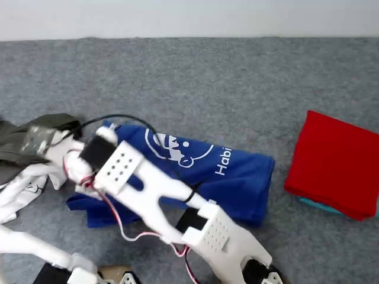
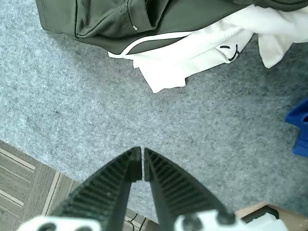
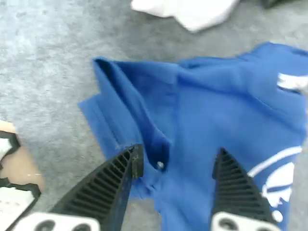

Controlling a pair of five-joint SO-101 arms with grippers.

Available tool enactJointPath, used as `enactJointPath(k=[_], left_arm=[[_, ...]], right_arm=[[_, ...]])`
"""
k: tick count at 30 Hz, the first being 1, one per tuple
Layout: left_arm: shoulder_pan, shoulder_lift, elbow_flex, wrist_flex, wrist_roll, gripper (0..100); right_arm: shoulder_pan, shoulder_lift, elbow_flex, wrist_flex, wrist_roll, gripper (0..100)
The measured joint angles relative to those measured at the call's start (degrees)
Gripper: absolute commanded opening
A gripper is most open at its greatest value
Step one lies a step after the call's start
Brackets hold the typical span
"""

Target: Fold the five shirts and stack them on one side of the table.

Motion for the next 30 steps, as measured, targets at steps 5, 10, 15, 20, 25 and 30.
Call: enactJointPath(k=[5, 10, 15, 20, 25, 30], left_arm=[[0.0, 0.0, 0.0, 0.0, 0.0, 2], [0.0, 0.0, 0.0, 0.0, 0.0, 2], [0.0, 0.0, 0.0, 0.0, 0.0, 2], [0.0, 0.0, 0.0, 0.0, 0.0, 2], [0.0, 0.0, 0.0, 0.0, 0.0, 2], [0.0, 0.0, 0.0, 0.0, 0.0, 2]], right_arm=[[2.9, 1.8, 0.2, -0.6, 0.0, 2.8], [3.8, 12.0, 0.3, -0.9, 0.0, 0.9], [3.6, 14.0, 2.8, 0.1, 0.0, 0.9], [2.2, 9.5, 13.3, 0.1, 0.0, 0.9], [-0.4, 1.0, 25.4, 0.1, 2.7, 0.9], [0.4, -4.0, 25.8, 0.1, 2.7, 0.9]])
